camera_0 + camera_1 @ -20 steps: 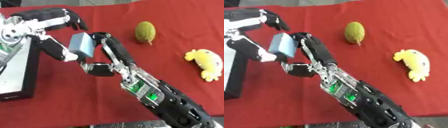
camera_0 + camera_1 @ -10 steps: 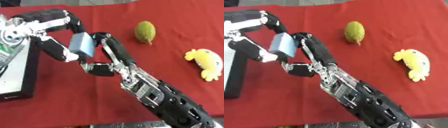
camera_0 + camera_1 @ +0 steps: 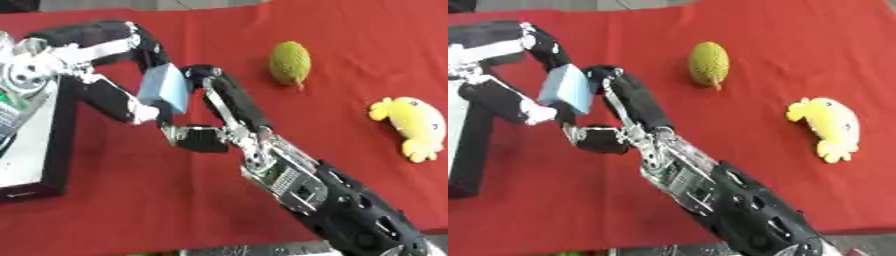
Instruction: Pick up the objects with one hand, pass them to the other hand, and then place them into the box on the other side of the table.
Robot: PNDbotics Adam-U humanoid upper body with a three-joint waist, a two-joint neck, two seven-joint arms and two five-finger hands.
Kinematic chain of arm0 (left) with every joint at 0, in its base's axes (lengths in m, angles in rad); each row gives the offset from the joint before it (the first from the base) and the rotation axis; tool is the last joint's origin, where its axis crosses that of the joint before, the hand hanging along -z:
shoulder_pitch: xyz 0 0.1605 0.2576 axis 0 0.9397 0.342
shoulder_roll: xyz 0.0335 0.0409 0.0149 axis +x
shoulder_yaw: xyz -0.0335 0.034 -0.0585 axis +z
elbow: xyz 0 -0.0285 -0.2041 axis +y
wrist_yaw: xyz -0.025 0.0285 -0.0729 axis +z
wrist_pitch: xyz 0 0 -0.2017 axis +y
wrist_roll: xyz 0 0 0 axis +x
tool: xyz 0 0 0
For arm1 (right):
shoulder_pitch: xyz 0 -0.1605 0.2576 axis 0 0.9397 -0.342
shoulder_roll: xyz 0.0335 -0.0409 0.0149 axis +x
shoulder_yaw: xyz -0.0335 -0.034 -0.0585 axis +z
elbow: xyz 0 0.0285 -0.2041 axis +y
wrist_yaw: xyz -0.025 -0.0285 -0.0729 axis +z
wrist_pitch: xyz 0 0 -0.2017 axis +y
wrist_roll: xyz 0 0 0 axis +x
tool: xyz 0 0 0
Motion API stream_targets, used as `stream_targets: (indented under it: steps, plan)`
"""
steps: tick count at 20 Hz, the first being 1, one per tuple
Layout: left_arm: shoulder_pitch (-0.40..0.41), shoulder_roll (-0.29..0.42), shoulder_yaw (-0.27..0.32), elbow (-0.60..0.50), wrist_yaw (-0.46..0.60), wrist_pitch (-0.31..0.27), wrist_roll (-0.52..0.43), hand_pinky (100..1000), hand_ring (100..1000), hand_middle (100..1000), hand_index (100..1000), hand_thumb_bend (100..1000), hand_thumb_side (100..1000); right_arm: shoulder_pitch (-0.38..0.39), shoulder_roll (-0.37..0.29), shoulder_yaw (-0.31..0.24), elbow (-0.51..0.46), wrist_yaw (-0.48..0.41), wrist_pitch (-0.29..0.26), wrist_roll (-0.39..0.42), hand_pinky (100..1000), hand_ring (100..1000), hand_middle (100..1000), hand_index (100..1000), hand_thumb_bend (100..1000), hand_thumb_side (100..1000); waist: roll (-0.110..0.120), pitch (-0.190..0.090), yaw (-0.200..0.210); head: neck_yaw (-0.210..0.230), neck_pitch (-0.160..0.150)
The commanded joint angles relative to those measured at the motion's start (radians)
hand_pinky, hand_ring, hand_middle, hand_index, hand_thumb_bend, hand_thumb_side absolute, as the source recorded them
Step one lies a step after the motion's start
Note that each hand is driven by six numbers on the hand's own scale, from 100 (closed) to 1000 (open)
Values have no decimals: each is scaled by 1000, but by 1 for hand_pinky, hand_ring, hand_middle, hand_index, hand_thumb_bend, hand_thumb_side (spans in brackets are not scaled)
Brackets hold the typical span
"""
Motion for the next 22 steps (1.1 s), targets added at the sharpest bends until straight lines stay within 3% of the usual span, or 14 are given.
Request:
stream_targets:
  steps: [1, 4, 6, 13, 22]
  plan:
    - [-17, 17, 12, -13, -8, -3, 19, 765, 603, 469, 509, 206, 312, -14, 0, 9, -12, -8, -5, 9, 741, 652, 607, 573, 100, 170, 0, -17, 0, -2, -8]
    - [-16, 18, 10, -19, -13, -11, 22, 755, 588, 443, 455, 194, 284, -14, -1, 7, -11, -17, -5, 9, 740, 662, 629, 597, 100, 142, -1, -17, 0, -1, -7]
    - [-16, 19, 11, -22, -13, -14, 21, 749, 580, 428, 432, 186, 255, -14, -1, 6, -10, -22, -3, 5, 741, 673, 654, 621, 100, 177, -1, -17, 0, -1, -7]
    - [-11, 24, 12, -29, -18, -13, 4, 736, 566, 404, 393, 192, 130, -10, -4, 6, 0, -33, 25, -10, 744, 721, 702, 667, 100, 447, -1, -16, -1, 0, -11]
    - [0, 31, 20, -23, -47, -13, 4, 715, 545, 366, 369, 216, 100, -5, -7, 2, 6, -3, 55, 22, 793, 818, 813, 803, 100, 647, -1, -17, -5, -3, -19]
